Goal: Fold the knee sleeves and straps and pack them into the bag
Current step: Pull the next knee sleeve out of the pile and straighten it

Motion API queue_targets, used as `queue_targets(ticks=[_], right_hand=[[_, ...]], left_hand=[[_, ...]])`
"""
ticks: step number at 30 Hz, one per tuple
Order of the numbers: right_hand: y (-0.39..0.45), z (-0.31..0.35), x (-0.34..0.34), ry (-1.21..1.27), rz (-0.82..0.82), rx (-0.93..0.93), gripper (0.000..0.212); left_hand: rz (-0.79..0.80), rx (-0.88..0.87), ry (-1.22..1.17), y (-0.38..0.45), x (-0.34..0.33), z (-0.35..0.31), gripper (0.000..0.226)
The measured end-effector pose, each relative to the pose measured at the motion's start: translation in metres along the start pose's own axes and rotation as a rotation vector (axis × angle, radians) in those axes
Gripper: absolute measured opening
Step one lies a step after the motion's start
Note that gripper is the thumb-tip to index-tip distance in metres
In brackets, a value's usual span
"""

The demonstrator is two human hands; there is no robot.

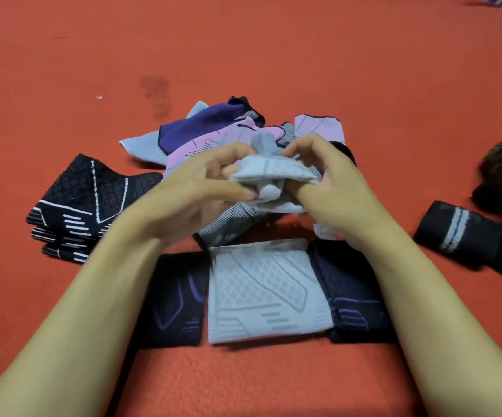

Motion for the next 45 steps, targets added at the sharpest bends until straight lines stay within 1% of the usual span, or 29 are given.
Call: queue_targets(ticks=[1,3,4,5,6,8,10,11,14,16,18,20,21,22,23,24,25,26,27,28,29,30,33,34,36,39,41,43,45], right_hand=[[-0.001,0.003,0.001,0.034,0.020,0.021,0.027],[-0.003,0.010,-0.003,0.044,0.048,0.090,0.033],[-0.003,0.013,-0.004,0.035,0.042,0.124,0.035],[-0.003,0.014,-0.005,0.027,0.026,0.144,0.035],[-0.002,0.014,-0.004,0.029,0.014,0.151,0.035],[-0.002,0.009,-0.003,0.099,0.047,0.129,0.032],[0.000,0.003,-0.006,0.252,0.134,0.084,0.031],[0.001,0.001,-0.009,0.353,0.188,0.067,0.035],[-0.003,0.005,-0.029,0.826,0.347,0.015,0.046],[-0.011,0.015,-0.043,1.128,0.488,0.033,0.049],[-0.014,0.019,-0.050,1.315,0.568,0.055,0.045],[-0.012,0.018,-0.050,1.472,0.629,0.022,0.045],[-0.011,0.019,-0.043,1.451,0.619,0.047,0.044],[-0.010,0.019,-0.038,1.408,0.590,0.100,0.044],[-0.012,0.021,-0.037,1.347,0.595,0.105,0.047],[-0.013,0.018,-0.034,1.311,0.589,0.067,0.054],[-0.014,0.015,-0.028,1.292,0.567,0.057,0.062],[-0.014,0.014,-0.023,1.286,0.526,0.073,0.066],[-0.012,0.015,-0.019,1.264,0.483,0.089,0.062],[-0.010,0.013,-0.017,1.217,0.433,0.097,0.051],[-0.008,0.009,-0.015,1.141,0.366,0.088,0.040],[-0.004,0.002,-0.015,1.061,0.294,0.059,0.036],[0.000,-0.008,-0.013,0.922,0.182,-0.026,0.049],[0.000,-0.011,-0.013,0.898,0.165,-0.047,0.051],[-0.001,-0.015,-0.015,0.867,0.159,-0.079,0.042],[0.001,-0.018,-0.015,0.787,0.130,-0.068,0.028],[0.001,-0.016,-0.013,0.745,0.136,-0.016,0.022],[0.000,-0.015,-0.015,0.754,0.192,-0.005,0.019],[0.000,-0.018,-0.018,0.625,0.198,-0.009,0.023]], left_hand=[[0.082,0.025,-0.063,-0.003,0.001,-0.001,0.044],[0.144,0.044,-0.122,-0.007,0.002,-0.003,0.079],[0.147,0.040,-0.136,-0.006,0.001,-0.005,0.091],[0.137,0.034,-0.142,-0.003,0.000,-0.004,0.094],[0.107,0.034,-0.132,0.000,-0.001,-0.002,0.088],[0.022,0.018,-0.025,0.004,-0.003,0.004,0.056],[-0.066,-0.001,0.105,0.006,-0.001,0.009,0.025],[-0.102,-0.012,0.135,0.007,-0.001,0.011,0.021],[-0.189,-0.015,0.145,0.010,-0.001,0.009,0.027],[-0.219,-0.012,0.111,0.015,0.001,0.009,0.027],[-0.216,0.022,0.074,0.019,0.002,0.014,0.036],[-0.184,0.044,0.008,0.023,-0.004,0.019,0.072],[-0.193,0.057,-0.001,0.023,-0.007,0.021,0.084],[-0.197,0.071,0.019,0.023,-0.009,0.024,0.083],[-0.193,0.076,0.029,0.023,-0.008,0.028,0.065],[-0.189,0.049,0.045,0.024,-0.008,0.031,0.033],[-0.220,0.027,0.040,0.023,-0.006,0.030,0.010],[-0.252,-0.005,0.003,0.020,-0.003,0.028,0.011],[-0.269,-0.055,-0.040,0.019,0.000,0.024,0.019],[-0.295,-0.097,-0.035,0.016,0.003,0.020,0.020],[-0.320,-0.119,-0.028,0.015,0.005,0.015,0.015],[-0.336,-0.133,-0.017,0.013,0.007,0.012,0.009],[-0.344,-0.162,0.052,0.009,0.008,0.005,0.012],[-0.326,-0.173,0.150,0.007,0.005,0.003,0.016],[-0.277,-0.161,0.299,0.006,-0.001,0.003,0.021],[-0.221,-0.128,0.279,0.003,-0.005,0.004,0.030],[-0.218,-0.097,0.372,0.004,-0.003,0.006,0.037],[-0.323,-0.067,0.577,0.004,0.000,0.009,0.031],[-0.470,-0.090,0.673,0.004,0.005,0.013,0.017]])
Point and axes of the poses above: each hand's wrist, its own y-axis towards the middle knuckle, its own x-axis out of the back of the hand, z = x × y, the point moved 5 cm from there along y, towards the middle knuckle, and after that the axes turned 11 degrees about z, right-handed, at the moved point
